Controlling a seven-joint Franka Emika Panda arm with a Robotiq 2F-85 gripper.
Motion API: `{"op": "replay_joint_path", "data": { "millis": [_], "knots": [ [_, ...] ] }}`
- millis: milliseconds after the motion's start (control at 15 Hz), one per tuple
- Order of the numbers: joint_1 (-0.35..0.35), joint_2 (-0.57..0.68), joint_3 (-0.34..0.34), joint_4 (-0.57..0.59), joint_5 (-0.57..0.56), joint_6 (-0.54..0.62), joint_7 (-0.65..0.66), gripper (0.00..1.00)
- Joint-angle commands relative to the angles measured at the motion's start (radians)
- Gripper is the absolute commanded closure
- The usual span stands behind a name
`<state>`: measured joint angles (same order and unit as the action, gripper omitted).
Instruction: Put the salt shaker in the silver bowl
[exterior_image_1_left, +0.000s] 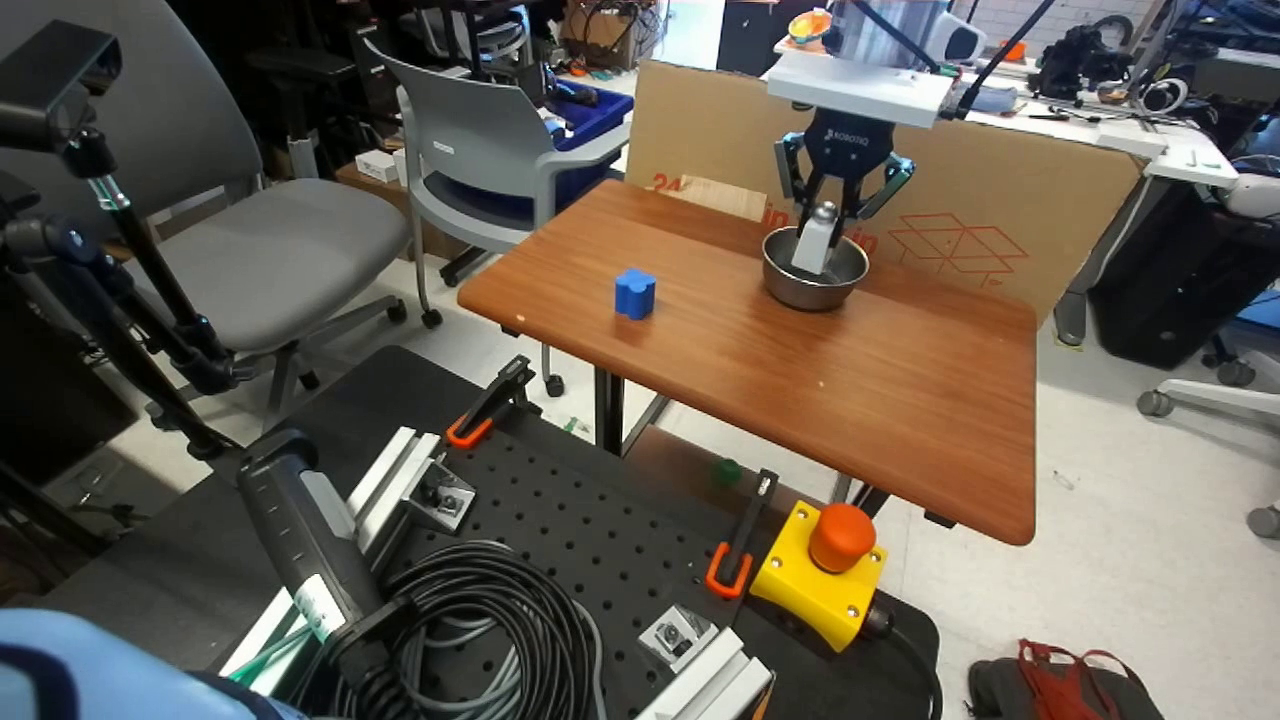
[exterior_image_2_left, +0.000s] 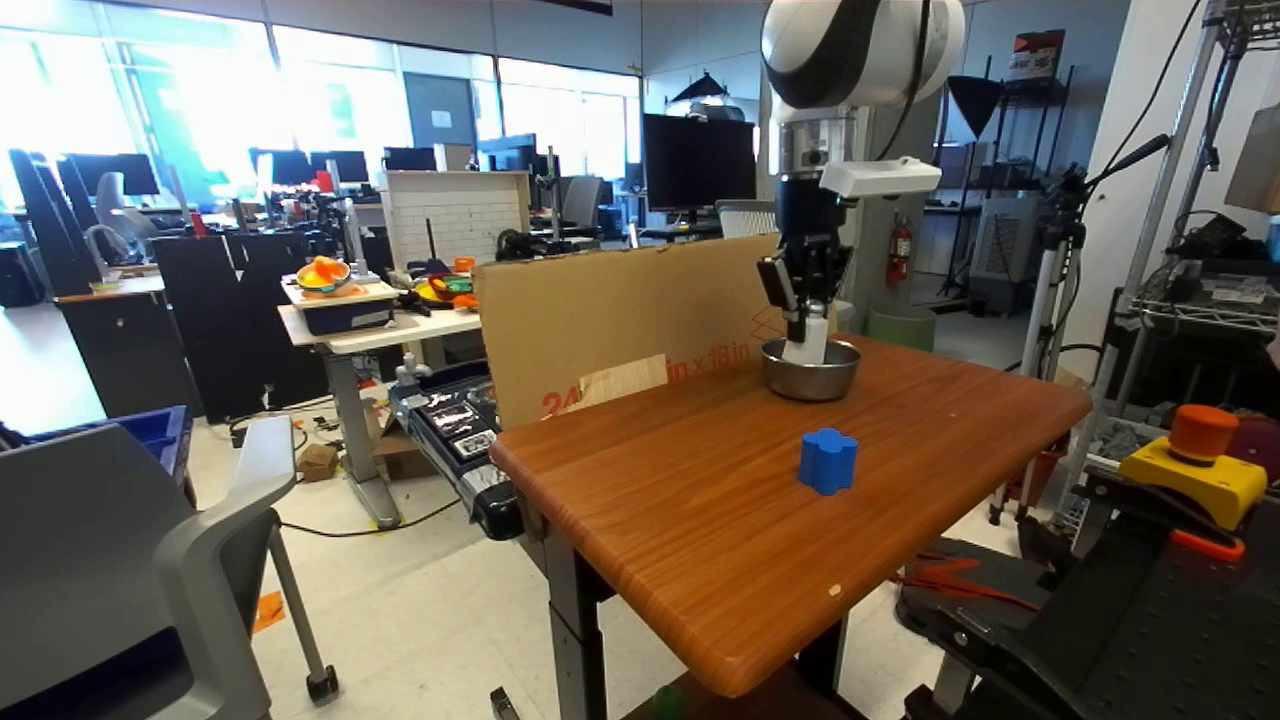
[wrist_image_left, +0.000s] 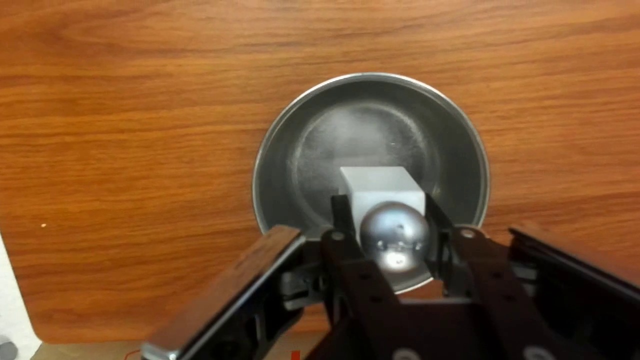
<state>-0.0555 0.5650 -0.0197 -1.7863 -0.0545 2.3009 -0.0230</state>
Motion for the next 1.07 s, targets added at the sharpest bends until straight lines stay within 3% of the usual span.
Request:
{"op": "replay_joint_path", "data": {
  "millis": [0,200,267,667,733,1000],
  "knots": [
    [0.021,0.071,-0.022,0.092,-0.018,-0.063,0.021,0.9],
    [0.025,0.092,-0.024,0.119,-0.021,-0.113,0.014,0.9],
    [0.027,0.087,-0.023,0.116,-0.024,-0.128,0.009,0.45],
    [0.04,-0.075,-0.018,-0.045,-0.058,-0.087,-0.011,0.05],
    [0.043,-0.124,-0.016,-0.095,-0.069,-0.062,-0.014,0.0],
    [0.036,-0.337,0.003,-0.305,-0.026,0.016,0.006,0.0]
  ]
}}
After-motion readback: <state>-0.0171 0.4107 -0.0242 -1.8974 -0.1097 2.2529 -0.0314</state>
